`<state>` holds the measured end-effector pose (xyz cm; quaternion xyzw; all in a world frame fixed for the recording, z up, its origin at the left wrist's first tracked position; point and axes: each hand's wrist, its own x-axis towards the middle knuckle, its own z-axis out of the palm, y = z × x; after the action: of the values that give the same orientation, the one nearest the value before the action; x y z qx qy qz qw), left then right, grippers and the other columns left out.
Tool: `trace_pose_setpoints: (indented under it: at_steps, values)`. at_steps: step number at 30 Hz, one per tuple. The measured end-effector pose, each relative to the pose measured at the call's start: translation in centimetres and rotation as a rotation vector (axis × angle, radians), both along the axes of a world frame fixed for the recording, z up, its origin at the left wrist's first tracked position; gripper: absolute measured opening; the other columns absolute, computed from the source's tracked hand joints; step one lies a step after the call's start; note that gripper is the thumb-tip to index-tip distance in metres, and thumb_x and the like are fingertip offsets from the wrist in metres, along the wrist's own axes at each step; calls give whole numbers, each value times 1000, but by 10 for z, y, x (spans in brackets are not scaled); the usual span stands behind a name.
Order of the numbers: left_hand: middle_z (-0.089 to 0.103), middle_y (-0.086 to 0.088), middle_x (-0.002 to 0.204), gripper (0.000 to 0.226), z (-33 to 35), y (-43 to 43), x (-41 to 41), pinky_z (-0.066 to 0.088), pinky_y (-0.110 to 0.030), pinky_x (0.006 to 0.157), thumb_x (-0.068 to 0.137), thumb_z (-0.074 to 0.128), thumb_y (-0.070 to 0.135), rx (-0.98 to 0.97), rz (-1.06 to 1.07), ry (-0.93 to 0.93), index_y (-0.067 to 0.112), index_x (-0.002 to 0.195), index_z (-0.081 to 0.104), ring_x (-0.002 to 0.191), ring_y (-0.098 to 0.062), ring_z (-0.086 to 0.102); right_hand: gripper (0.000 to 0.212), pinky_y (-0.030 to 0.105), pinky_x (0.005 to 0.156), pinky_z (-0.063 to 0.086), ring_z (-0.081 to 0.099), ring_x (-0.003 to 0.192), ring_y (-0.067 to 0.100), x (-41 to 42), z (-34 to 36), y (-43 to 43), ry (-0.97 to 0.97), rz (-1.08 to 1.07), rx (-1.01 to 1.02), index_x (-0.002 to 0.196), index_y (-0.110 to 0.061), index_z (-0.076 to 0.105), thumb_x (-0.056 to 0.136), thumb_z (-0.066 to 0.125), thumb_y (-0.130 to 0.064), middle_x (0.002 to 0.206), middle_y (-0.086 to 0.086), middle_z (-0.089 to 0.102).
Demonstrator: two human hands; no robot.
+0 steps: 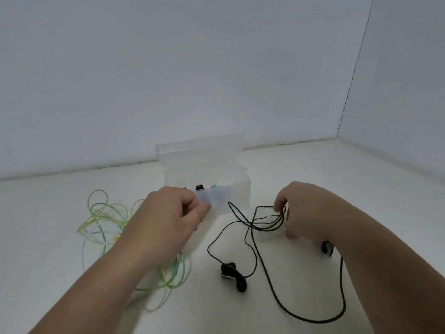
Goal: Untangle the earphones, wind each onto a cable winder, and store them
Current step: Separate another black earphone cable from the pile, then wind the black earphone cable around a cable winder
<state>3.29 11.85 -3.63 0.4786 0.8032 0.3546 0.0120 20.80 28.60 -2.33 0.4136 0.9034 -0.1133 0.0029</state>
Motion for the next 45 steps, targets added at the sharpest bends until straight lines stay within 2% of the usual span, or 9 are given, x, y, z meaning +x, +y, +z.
trace_pose_setpoints:
  at_steps: [4,12,15,19,24,27,30,34,45]
  values:
    - [56,8,53,29,4,-1,4,35,-23,50,89,65,34,159,-11,-20,23,63,61,46,-6,45,39,19,65,39,56,88,9,0,1,5,192,51,-77,117,-28,61,81,75,-21,94,-14,53]
    - [65,9,77,12,11,-3,20,54,-34,63,82,64,39,310,-240,-215,30,86,69,69,-12,59,37,19,53,32,49,56,1,-5,17,-11,590,122,-37,114,-35,63,85,50,-16,68,-13,50]
    - [65,13,83,2,10,-2,28,49,-20,58,87,73,33,290,-276,-235,32,88,71,66,-5,56,33,17,52,33,52,52,1,-5,21,-21,634,206,-23,106,-35,66,82,52,-16,56,-14,54]
    - [59,25,77,18,9,0,34,40,-11,57,80,79,30,217,-282,-212,37,95,72,58,1,52,25,14,48,37,48,47,4,-10,20,-36,718,357,-110,102,-30,69,80,58,-24,51,-14,53]
    - [46,7,57,8,7,1,33,45,-38,59,81,80,30,146,-349,-222,34,83,73,53,-12,46,19,16,50,39,46,48,4,-13,19,-48,801,465,-260,104,-27,69,85,64,-26,52,-7,52]
    - [59,6,62,1,8,1,30,45,-33,58,84,73,23,211,-420,-463,24,83,74,59,-18,51,14,17,49,38,45,48,7,-13,23,-45,999,364,-324,102,-24,71,89,67,-27,55,1,51]
    - [65,-18,84,19,11,-1,24,49,-24,58,81,68,23,274,-442,-805,16,98,73,71,-24,53,15,19,44,31,37,47,12,-10,26,-35,1209,132,-385,95,-22,74,92,62,-13,59,1,54]
    - [73,-19,107,21,16,-2,20,55,-23,61,84,69,16,336,-416,-1028,7,102,68,78,-20,59,28,22,38,25,30,54,23,-9,26,-29,1219,-38,-357,91,-22,73,91,53,-3,65,-5,70]
    - [70,-12,79,23,22,0,15,61,-26,64,78,55,-13,636,-286,-1203,3,92,65,69,-21,71,25,26,43,31,35,46,21,-8,27,-40,1043,123,-391,100,-22,66,97,49,-4,81,-8,77]
